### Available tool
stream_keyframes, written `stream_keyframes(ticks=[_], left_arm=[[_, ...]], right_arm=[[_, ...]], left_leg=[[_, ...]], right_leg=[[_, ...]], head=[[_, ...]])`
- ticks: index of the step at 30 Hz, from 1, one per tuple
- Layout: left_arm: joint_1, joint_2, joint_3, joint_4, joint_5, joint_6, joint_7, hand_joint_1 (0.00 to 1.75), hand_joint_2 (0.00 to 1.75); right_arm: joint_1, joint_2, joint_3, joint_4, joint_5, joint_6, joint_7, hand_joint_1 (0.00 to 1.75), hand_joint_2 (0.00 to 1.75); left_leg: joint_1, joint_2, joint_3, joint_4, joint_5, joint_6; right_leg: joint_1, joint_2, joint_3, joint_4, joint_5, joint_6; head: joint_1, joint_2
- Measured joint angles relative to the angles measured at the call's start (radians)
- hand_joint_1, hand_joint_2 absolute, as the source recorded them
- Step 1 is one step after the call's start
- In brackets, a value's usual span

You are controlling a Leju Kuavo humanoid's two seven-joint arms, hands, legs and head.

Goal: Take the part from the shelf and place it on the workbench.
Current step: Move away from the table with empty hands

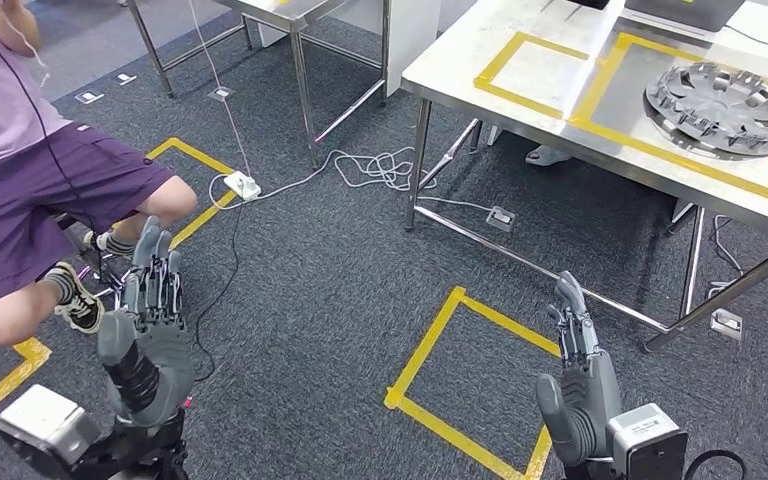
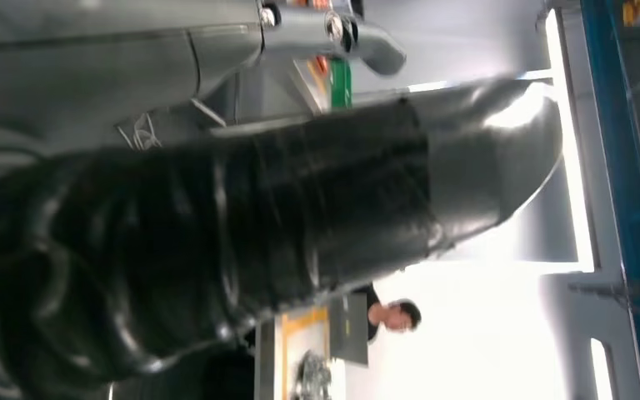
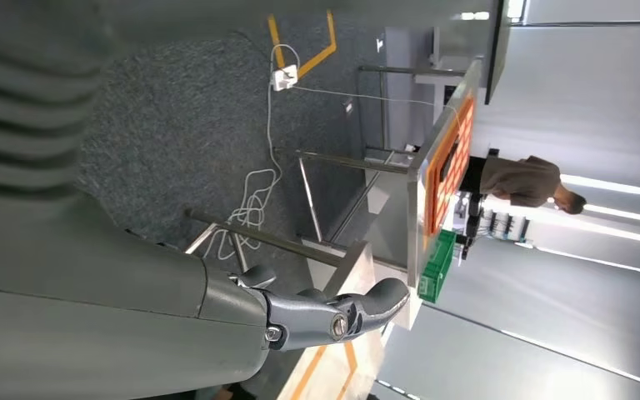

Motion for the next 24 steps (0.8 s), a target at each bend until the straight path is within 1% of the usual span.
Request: stream_keyframes(ticks=[1, 2, 3, 4, 5, 6, 7, 8, 9, 10, 11, 12, 13, 14, 15, 16, 17, 18, 19, 20, 21, 22, 23, 24], left_arm=[[0.000, 0.000, 0.000, 0.000, 0.000, 0.000, 0.000, 0.00, 0.00], [0.001, 0.000, 0.000, 0.000, 0.000, 0.000, 0.000, 0.00, 0.00], [0.001, 0.000, 0.000, 0.001, 0.000, 0.000, 0.000, 0.00, 0.00], [0.001, 0.000, 0.000, 0.000, 0.000, 0.001, 0.000, 0.00, 0.00], [0.001, 0.000, 0.000, 0.000, 0.000, 0.001, 0.000, 0.00, 0.00], [0.000, 0.000, 0.000, 0.000, 0.000, 0.001, 0.000, 0.00, 0.00], [0.000, 0.000, 0.000, 0.000, 0.000, 0.002, 0.000, 0.00, 0.00], [0.000, 0.000, 0.000, 0.000, 0.000, 0.002, 0.000, 0.00, 0.00], [0.001, 0.000, 0.000, 0.000, 0.000, 0.002, 0.000, 0.00, 0.00], [0.001, 0.000, 0.000, 0.000, 0.000, 0.002, 0.000, 0.00, 0.00], [0.001, 0.000, 0.000, 0.000, 0.000, 0.002, 0.000, 0.00, 0.00], [0.001, 0.000, 0.000, 0.000, 0.000, 0.002, 0.000, 0.00, 0.00], [0.002, 0.001, 0.000, 0.000, 0.000, 0.002, 0.000, 0.00, 0.00], [0.002, 0.001, 0.000, 0.000, 0.000, 0.003, 0.000, 0.00, 0.00], [0.003, 0.001, 0.000, 0.001, 0.001, 0.003, 0.001, 0.00, 0.00], [0.003, 0.001, 0.000, 0.001, 0.001, 0.003, 0.001, 0.00, 0.00], [0.003, 0.001, 0.000, 0.002, 0.001, 0.003, 0.001, 0.00, 0.00], [0.003, 0.001, 0.000, 0.003, 0.001, 0.003, 0.001, 0.00, 0.00], [0.003, 0.002, 0.000, 0.003, 0.001, 0.004, 0.001, 0.00, 0.00], [0.003, 0.002, 0.000, 0.003, 0.001, 0.004, 0.002, 0.00, 0.00], [0.002, 0.001, 0.000, 0.003, 0.001, 0.005, 0.001, 0.00, 0.00], [0.002, 0.001, 0.000, 0.003, 0.001, 0.005, 0.001, 0.00, 0.00], [0.002, 0.001, 0.000, 0.003, 0.001, 0.005, 0.001, 0.00, 0.00], [0.002, 0.001, 0.000, 0.002, 0.001, 0.005, 0.001, 0.00, 0.00]], right_arm=[[0.000, 0.000, 0.000, 0.000, 0.004, -0.003, 0.003, 0.00, 0.00], [0.000, 0.000, 0.000, 0.000, 0.008, -0.005, 0.005, 0.00, 0.00], [0.000, 0.000, 0.001, 0.000, 0.011, -0.008, 0.008, 0.00, 0.00], [-0.001, -0.001, 0.001, 0.000, 0.015, -0.010, 0.010, 0.00, 0.00], [-0.001, -0.001, 0.001, 0.000, 0.018, -0.011, 0.011, 0.00, 0.00], [-0.002, -0.001, 0.001, -0.001, 0.019, -0.013, 0.012, 0.00, 0.00], [-0.003, -0.001, 0.001, -0.001, 0.021, -0.015, 0.012, 0.00, 0.00], [-0.003, -0.001, 0.001, -0.001, 0.021, -0.016, 0.013, 0.00, 0.00], [-0.003, -0.001, 0.001, -0.001, 0.022, -0.018, 0.013, 0.00, 0.00], [-0.003, -0.001, 0.002, -0.001, 0.022, -0.018, 0.014, 0.00, 0.00], [-0.003, -0.001, 0.002, -0.001, 0.023, -0.019, 0.014, 0.00, 0.00], [-0.003, -0.001, 0.002, -0.001, 0.023, -0.019, 0.015, 0.00, 0.00], [-0.003, -0.001, 0.002, -0.001, 0.023, -0.019, 0.015, 0.00, 0.00], [-0.003, -0.001, 0.002, -0.001, 0.023, -0.020, 0.016, 0.00, 0.00], [-0.003, -0.001, 0.002, -0.001, 0.023, -0.020, 0.017, 0.00, 0.00], [-0.003, -0.001, 0.002, -0.001, 0.023, -0.021, 0.017, 0.00, 0.00], [-0.002, -0.001, 0.002, 0.000, 0.023, -0.021, 0.018, 0.00, 0.00], [-0.002, -0.001, 0.003, 0.000, 0.023, -0.023, 0.018, 0.00, 0.00], [-0.002, -0.001, 0.003, 0.000, 0.023, -0.024, 0.018, 0.00, 0.00], [-0.002, -0.001, 0.003, 0.000, 0.023, -0.026, 0.018, 0.00, 0.00], [-0.003, -0.001, 0.003, -0.001, 0.024, -0.027, 0.018, 0.00, 0.00], [-0.003, -0.001, 0.003, -0.001, 0.024, -0.028, 0.018, 0.00, 0.00], [-0.003, -0.001, 0.003, -0.001, 0.024, -0.029, 0.019, 0.00, 0.00], [-0.003, -0.001, 0.003, -0.001, 0.025, -0.030, 0.019, 0.00, 0.00]], left_leg=[[0.000, -0.001, -0.012, 0.002, 0.011, -0.001], [0.000, -0.002, -0.026, 0.005, 0.021, -0.003], [0.001, -0.004, -0.040, 0.008, 0.031, -0.006], [0.001, -0.005, -0.052, 0.011, 0.038, -0.010], [0.002, -0.006, -0.061, 0.013, 0.046, -0.014], [0.002, -0.006, -0.068, 0.014, 0.054, -0.020], [0.002, -0.006, -0.072, 0.013, 0.062, -0.027], [0.002, -0.006, -0.075, 0.011, 0.071, -0.034], [0.003, -0.006, -0.077, 0.009, 0.078, -0.041], [0.004, -0.006, -0.080, 0.011, 0.076, -0.046], [0.004, -0.006, -0.087, 0.024, 0.059, -0.050], [0.004, -0.006, -0.100, 0.057, 0.025, -0.053], [0.004, -0.006, -0.118, 0.109, -0.020, -0.055], [0.004, -0.006, -0.137, 0.174, -0.063, -0.057], [0.004, -0.006, -0.152, 0.235, -0.092, -0.059], [0.004, -0.006, -0.156, 0.273, -0.099, -0.059], [0.004, -0.006, -0.144, 0.279, -0.086, -0.057], [0.003, -0.006, -0.112, 0.247, -0.062, -0.053], [0.001, -0.006, -0.065, 0.185, -0.040, -0.047], [-0.001, -0.006, -0.011, 0.115, -0.032, -0.041], [-0.003, -0.007, 0.031, 0.054, -0.032, -0.037], [-0.005, -0.007, 0.057, 0.013, -0.039, -0.033], [-0.007, -0.007, 0.066, -0.004, -0.045, -0.030], [-0.007, -0.007, 0.059, -0.010, -0.042, -0.026]], right_leg=[[-0.002, 0.000, 0.005, 0.029, 0.000, 0.002], [-0.004, 0.001, 0.025, 0.024, 0.020, 0.002], [-0.005, 0.001, 0.061, -0.017, 0.048, 0.002], [-0.006, 0.003, 0.107, -0.083, 0.065, 0.001], [-0.005, 0.006, 0.155, -0.153, 0.071, -0.002], [-0.003, 0.010, 0.190, -0.208, 0.066, -0.006], [0.000, 0.012, 0.208, -0.241, 0.057, -0.010], [0.003, 0.014, 0.212, -0.253, 0.055, -0.016], [0.003, 0.012, 0.205, -0.259, 0.060, -0.023], [0.003, 0.009, 0.200, -0.264, 0.068, -0.031], [0.002, 0.007, 0.194, -0.269, 0.076, -0.041], [0.000, 0.004, 0.191, -0.274, 0.085, -0.050], [0.001, 0.002, 0.186, -0.275, 0.093, -0.056], [0.003, 0.001, 0.178, -0.275, 0.101, -0.061], [0.006, 0.001, 0.170, -0.274, 0.111, -0.063], [0.008, 0.000, 0.158, -0.273, 0.121, -0.064], [0.010, 0.000, 0.147, -0.272, 0.130, -0.063], [0.013, 0.001, 0.135, -0.270, 0.138, -0.062], [0.014, 0.002, 0.126, -0.267, 0.144, -0.060], [0.016, 0.003, 0.118, -0.264, 0.150, -0.057], [0.017, 0.003, 0.111, -0.260, 0.156, -0.053], [0.018, 0.003, 0.105, -0.257, 0.161, -0.047], [0.018, 0.003, 0.100, -0.255, 0.168, -0.042], [0.017, 0.004, 0.097, -0.255, 0.174, -0.036]], head=[[0.003, 0.000], [0.006, 0.000], [0.008, 0.000], [0.011, 0.000], [0.012, 0.000], [0.013, 0.000], [0.014, 0.000], [0.013, 0.000], [0.012, 0.000], [0.010, 0.000], [0.006, 0.000], [0.000, 0.000], [-0.007, 0.000], [-0.014, 0.000], [-0.020, 0.000], [-0.024, 0.000], [-0.028, 0.000], [-0.032, 0.000], [-0.034, 0.000], [-0.036, 0.000], [-0.037, 0.000], [-0.037, 0.000], [-0.036, 0.000], [-0.035, 0.000]])
